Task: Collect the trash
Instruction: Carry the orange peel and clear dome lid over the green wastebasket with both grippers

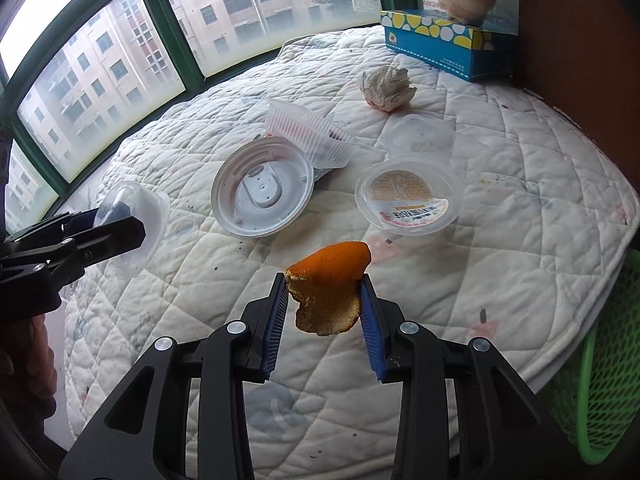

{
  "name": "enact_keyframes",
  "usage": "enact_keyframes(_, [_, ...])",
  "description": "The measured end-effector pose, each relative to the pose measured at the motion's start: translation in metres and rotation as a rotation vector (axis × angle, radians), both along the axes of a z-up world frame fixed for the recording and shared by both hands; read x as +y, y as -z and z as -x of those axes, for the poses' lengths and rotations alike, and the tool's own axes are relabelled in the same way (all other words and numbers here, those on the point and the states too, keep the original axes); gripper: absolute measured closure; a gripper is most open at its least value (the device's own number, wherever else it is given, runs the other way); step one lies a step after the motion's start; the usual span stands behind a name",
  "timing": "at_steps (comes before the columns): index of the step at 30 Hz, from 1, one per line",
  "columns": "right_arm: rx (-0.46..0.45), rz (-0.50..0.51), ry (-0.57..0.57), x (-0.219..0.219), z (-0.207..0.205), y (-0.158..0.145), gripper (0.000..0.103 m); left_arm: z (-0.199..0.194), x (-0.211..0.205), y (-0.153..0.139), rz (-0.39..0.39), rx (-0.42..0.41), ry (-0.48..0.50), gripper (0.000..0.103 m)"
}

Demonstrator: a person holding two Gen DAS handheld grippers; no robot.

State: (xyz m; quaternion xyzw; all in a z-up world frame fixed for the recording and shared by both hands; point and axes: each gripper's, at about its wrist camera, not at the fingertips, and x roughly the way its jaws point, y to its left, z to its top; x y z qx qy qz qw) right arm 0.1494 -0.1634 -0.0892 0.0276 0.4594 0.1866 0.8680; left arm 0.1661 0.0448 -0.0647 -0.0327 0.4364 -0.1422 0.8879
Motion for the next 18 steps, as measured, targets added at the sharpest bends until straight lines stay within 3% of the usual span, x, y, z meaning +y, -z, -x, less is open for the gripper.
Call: enact_keyframes(18, [-0.045, 0.023, 0.25, -0.142, 0.044, -0.027, 0.067, 0.006, -0.131, -0.013, 0.005, -0.012, 0.229, 0.046])
